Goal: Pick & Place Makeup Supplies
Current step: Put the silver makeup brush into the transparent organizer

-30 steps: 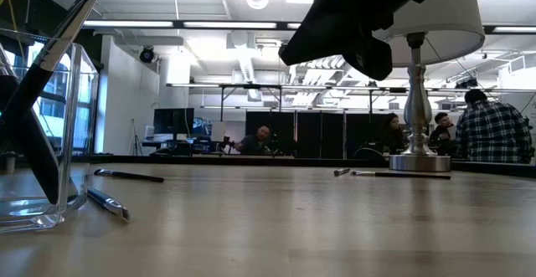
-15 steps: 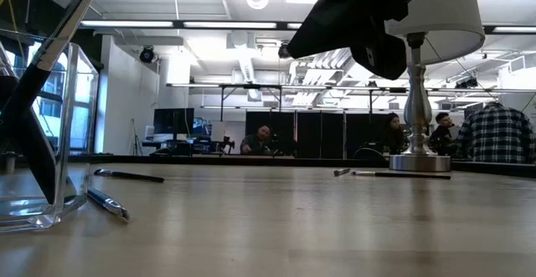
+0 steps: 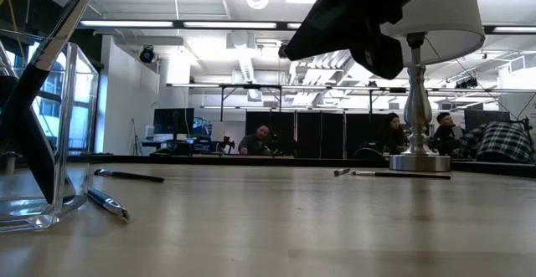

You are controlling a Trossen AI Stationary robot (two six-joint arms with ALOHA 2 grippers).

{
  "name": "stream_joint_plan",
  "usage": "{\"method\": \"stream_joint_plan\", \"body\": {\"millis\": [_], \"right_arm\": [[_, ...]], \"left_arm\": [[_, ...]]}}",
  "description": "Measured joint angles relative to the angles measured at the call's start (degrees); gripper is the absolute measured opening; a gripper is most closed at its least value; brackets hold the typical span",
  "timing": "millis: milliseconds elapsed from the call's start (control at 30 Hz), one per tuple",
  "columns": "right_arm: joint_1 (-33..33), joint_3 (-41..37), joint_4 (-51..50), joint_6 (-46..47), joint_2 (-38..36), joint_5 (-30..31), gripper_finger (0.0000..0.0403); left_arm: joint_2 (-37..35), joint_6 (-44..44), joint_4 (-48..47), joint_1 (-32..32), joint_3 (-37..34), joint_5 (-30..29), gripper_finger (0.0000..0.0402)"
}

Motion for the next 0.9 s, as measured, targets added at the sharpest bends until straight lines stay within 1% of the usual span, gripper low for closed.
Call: {"method": "stream_joint_plan", "body": {"millis": [200,267,367,433,500,567,600,700,800,833,900], "right_arm": [[-0.02,0.0,-0.02,-1.33,0.0,0.82,0.0001],[-0.02,0.0,-0.03,-2.12,0.0,0.82,0.0001],[-0.07,0.0,-0.11,-2.73,0.0,0.82,0.0002],[-0.25,0.0,-0.37,-3.16,0.0,0.82,0.0001],[-0.43,-0.02,-0.43,-3.11,0.0,1.22,0.0001],[-0.81,-0.02,-0.45,-2.36,-0.14,2.47,0.0002],[-1.16,-0.02,-0.23,-2.43,-0.18,2.99,0.0002],[-2.32,-0.02,0.57,-3.51,-0.22,3.34,0.0001],[-3.52,-0.02,0.84,-3.84,-0.24,3.32,0.0004],[-3.92,-0.02,0.83,-4.42,-0.24,3.35,0.0006],[-4.69,-0.02,0.85,-6.2,-0.24,3.34,0.001]], "left_arm": [[0.02,0.0,0.01,-0.02,0.02,-0.08,0.0098],[0.02,0.0,0.3,-0.02,0.02,-1.51,0.0099],[-0.29,-0.01,1.45,0.0,0.21,-6.55,0.0096],[-1.37,0.09,1.89,0.0,0.24,-10.21,0.0084],[-3.15,0.09,1.72,0.0,0.24,-12.68,0.0059],[-5.31,0.12,1.51,0.0,0.24,-14.53,0.0023],[-6.26,0.27,1.55,0.0,0.24,-15.97,0.0012],[-8.6,2.75,1.44,0.0,0.24,-22.23,0.001],[-10.27,6.08,1.53,0.21,0.24,-27.17,0.0002],[-10.55,6.43,1.48,0.77,0.24,-28.37,0.0002],[-10.69,6.25,1.56,3.27,0.24,-28.41,0.0001]]}}
